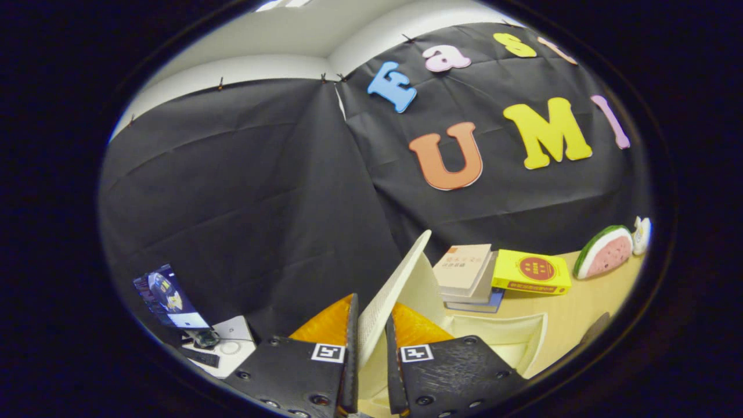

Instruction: Open the storage box then place both shoes into the box .Put the left shoe in first, then the right shoe, with the right side of both shoes facing outward in a uniform manner.

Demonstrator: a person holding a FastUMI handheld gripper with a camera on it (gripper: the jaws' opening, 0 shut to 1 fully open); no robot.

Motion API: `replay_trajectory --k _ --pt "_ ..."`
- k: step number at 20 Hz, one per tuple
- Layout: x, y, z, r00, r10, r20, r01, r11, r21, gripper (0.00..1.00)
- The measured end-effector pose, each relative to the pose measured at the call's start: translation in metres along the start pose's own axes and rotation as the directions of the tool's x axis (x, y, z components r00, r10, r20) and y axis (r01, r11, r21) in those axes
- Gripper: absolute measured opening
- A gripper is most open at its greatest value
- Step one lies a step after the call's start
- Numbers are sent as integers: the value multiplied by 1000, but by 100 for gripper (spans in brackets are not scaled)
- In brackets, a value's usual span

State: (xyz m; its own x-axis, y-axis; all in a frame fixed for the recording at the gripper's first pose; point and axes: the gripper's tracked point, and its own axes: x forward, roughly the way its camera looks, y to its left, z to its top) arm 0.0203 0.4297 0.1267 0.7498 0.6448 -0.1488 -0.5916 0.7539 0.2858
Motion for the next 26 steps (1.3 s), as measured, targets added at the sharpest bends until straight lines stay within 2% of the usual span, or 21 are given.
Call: replay_trajectory --k 3,5,7,11,14,19,23,26 --pt "29 29 -13 999 26 -46 -28 999 -46 29" --pt "41 46 -19 997 44 -59 -49 996 -76 41" --pt "50 61 -24 996 71 -55 -77 992 -105 58" --pt "51 71 -26 997 80 -11 -81 983 -165 92" --pt "51 70 -31 997 73 3 -71 980 -184 96" --pt "31 41 -27 998 32 57 -20 978 -207 95" --pt "-9 -4 -12 991 -36 128 66 970 -236 96" --pt "-47 -50 6 976 -110 189 159 951 -264 96"
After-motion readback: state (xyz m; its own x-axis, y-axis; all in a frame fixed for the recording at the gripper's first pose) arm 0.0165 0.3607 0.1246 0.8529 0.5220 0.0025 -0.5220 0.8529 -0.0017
